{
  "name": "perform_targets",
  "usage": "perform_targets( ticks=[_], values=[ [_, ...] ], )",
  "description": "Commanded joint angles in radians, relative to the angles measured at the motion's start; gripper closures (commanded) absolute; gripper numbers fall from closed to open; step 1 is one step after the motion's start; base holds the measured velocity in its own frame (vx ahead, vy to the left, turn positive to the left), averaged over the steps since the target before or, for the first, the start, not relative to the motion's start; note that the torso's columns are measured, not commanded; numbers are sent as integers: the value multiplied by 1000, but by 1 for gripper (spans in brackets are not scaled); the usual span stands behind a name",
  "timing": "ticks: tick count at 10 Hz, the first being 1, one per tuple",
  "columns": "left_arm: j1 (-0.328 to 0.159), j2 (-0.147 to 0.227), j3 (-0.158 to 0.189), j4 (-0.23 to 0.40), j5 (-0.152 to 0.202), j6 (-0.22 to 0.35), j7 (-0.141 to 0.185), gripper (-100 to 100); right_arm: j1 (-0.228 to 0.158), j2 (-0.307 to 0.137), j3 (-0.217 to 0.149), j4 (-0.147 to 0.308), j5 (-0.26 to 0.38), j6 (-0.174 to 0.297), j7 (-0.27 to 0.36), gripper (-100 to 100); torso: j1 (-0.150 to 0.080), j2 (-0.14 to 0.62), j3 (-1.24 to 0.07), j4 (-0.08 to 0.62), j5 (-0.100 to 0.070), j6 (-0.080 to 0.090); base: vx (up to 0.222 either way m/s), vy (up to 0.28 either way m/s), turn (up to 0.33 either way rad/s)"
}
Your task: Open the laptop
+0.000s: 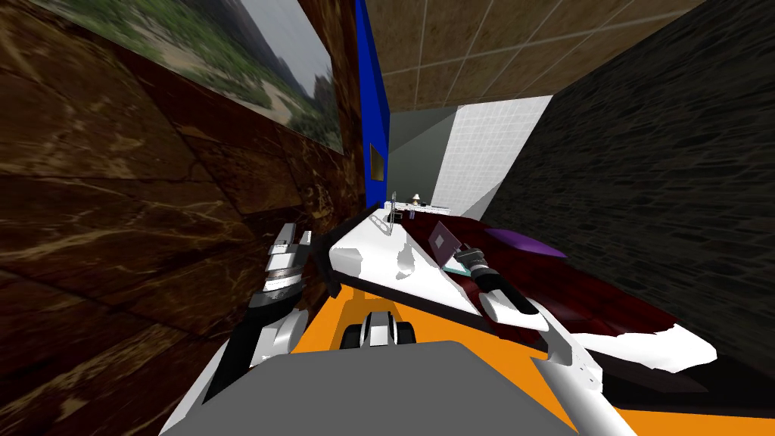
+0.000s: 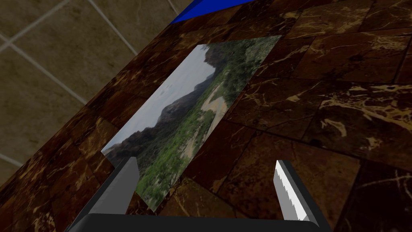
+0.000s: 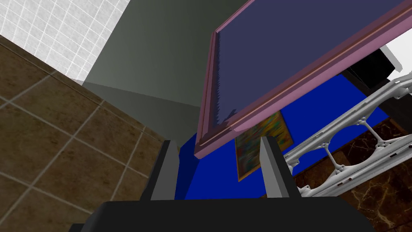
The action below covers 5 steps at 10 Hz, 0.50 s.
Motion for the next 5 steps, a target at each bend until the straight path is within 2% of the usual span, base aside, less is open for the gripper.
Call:
perform_targets(
  ticks=[1,2,5],
  values=[
    [0,0,0,0,0,0,0,0,-22,2,1,32,-21,16,-77,100,1,1,0,0,1,-1,-53,-72,0],
    [0,0,0,0,0,0,0,0,-19,0,-1,18,-16,8,-57,100,3,1,0,0,2,-2,-19,-35,3],
    [0,0,0,0,0,0,0,0,-52,19,12,76,-23,-16,-150,100,9,0,0,1,4,-5,-38,-68,7]
  ],
)
